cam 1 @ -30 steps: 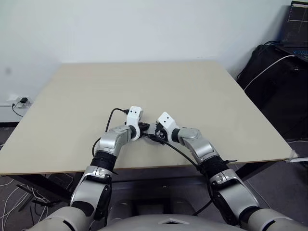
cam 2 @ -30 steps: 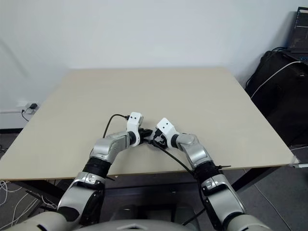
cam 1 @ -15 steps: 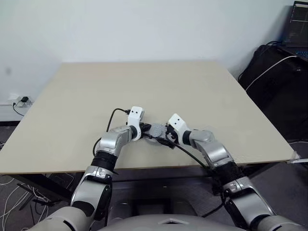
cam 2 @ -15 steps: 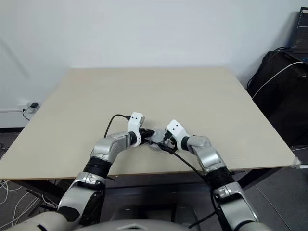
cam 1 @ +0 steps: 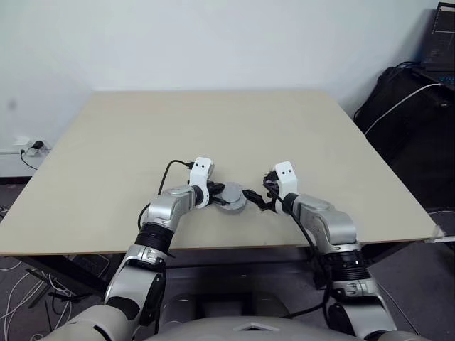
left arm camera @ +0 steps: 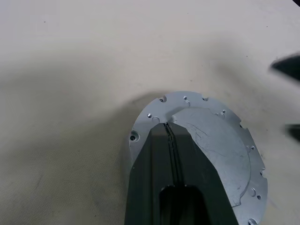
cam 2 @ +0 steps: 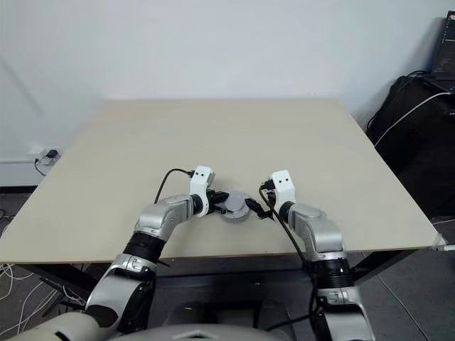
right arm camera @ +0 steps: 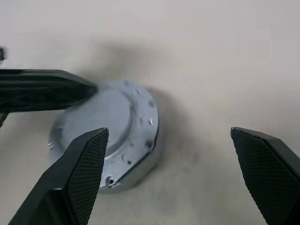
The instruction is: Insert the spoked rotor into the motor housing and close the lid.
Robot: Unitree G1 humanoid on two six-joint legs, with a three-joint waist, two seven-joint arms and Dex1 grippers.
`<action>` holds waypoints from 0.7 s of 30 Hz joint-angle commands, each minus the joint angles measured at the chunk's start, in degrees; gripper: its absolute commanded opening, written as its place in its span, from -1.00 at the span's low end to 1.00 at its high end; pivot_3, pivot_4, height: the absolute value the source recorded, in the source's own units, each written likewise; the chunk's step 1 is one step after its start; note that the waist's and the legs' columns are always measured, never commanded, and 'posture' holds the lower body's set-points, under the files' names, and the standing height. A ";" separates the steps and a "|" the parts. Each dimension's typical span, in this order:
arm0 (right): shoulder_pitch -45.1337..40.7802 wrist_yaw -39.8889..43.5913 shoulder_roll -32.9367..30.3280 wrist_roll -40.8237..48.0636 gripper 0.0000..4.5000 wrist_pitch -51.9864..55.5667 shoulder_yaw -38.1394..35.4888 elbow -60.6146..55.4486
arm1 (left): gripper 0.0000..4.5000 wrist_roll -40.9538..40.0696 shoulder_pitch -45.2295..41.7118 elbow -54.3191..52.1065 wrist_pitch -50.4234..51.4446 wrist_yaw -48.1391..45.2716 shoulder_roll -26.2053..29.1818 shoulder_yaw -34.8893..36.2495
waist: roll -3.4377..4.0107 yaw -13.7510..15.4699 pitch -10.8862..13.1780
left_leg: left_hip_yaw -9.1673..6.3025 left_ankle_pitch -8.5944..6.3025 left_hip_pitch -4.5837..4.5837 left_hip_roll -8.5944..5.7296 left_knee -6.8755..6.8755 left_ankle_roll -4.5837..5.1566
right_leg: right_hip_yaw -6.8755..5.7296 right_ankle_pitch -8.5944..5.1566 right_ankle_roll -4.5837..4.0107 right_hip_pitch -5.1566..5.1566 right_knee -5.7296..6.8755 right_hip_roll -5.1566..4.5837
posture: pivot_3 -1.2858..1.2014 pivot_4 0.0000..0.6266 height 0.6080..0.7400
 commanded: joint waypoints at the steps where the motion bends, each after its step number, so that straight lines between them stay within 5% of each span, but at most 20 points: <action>1: -2.19 -3.21 3.61 4.56 0.97 5.77 -3.80 -0.87 | -1.00 0.62 0.63 0.65 1.30 -1.04 -0.88 -2.33 | 0.00 -0.01 0.00 | -0.01 0.00 0.00 0.00 0.00 0.00 | 0.00 0.00 0.00 0.00 0.00 0.00 | 0.03 -1.00 1.00; 10: -7.12 -13.26 11.89 12.27 0.97 13.50 -16.68 3.87 | -1.00 1.00 1.17 -0.21 1.60 -1.46 -0.71 -2.38 | 0.02 -0.06 -0.01 | -0.02 -0.01 0.00 -0.01 -0.04 0.02 | -0.03 0.01 0.02 0.01 -0.08 0.01 | 0.03 -1.00 1.00; 21: -8.69 -16.53 14.17 17.45 0.97 19.52 -20.07 6.96 | -1.00 1.26 1.34 -0.46 1.73 -1.84 -0.70 -2.44 | 0.04 -0.11 -0.02 | -0.03 -0.04 -0.10 -0.03 -0.09 0.06 | -0.03 0.03 0.05 0.00 -0.21 0.04 | 0.03 -1.00 1.00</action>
